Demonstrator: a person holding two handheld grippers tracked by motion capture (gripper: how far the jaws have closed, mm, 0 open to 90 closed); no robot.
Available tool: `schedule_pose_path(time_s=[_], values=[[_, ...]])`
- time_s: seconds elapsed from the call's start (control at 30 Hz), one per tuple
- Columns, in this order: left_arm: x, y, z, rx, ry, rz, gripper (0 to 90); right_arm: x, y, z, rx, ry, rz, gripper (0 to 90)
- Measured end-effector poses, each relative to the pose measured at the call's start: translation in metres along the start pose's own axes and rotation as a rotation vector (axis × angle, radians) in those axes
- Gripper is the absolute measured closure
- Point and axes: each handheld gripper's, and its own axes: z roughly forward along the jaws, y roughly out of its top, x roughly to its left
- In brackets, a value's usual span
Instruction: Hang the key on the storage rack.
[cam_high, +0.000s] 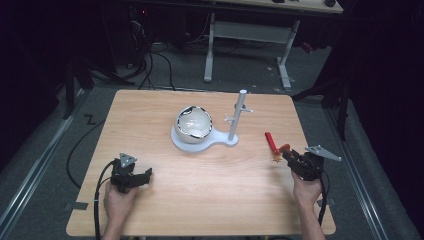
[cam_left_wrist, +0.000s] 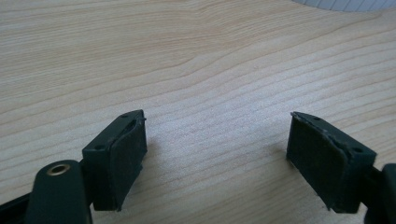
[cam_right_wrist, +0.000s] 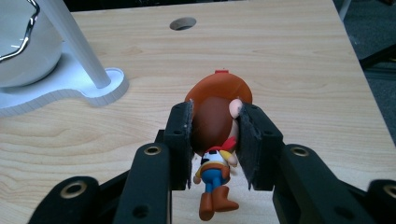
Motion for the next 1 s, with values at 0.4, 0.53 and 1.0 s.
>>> schedule_pose_path(time_s=[0.4,0.53,1.0], values=[[0.000,0.000,0.000,0.001,0.000,0.000,20.4,0.003,0.017,-0.015,-0.052,0.007,-0.031,67.2],[0.000,0.000,0.000,-0.001,-0.001,-0.001,20.5,0.004,0.021,-0.019,-0.062,0.008,-0.043,67.3],[0.000,0.000,0.000,0.000,0.000,0.000,20.5,0.011,0.046,-0.038,-0.122,0.018,-0.098,67.3]])
